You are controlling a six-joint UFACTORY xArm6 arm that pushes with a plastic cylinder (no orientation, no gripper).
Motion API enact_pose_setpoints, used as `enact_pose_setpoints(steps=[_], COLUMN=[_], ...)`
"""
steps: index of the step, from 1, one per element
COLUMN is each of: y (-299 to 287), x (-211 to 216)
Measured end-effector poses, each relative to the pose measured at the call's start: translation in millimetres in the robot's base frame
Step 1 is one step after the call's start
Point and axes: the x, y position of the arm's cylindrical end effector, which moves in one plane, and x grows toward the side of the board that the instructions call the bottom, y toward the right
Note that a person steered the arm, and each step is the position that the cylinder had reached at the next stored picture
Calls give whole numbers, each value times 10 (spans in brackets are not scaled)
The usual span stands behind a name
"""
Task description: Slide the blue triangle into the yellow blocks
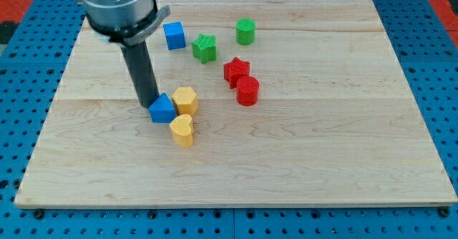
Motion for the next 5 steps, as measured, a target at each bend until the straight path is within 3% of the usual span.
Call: enact_pose_setpoints(steps=[1,4,5], y=[101,732,695], x=[400,534,366])
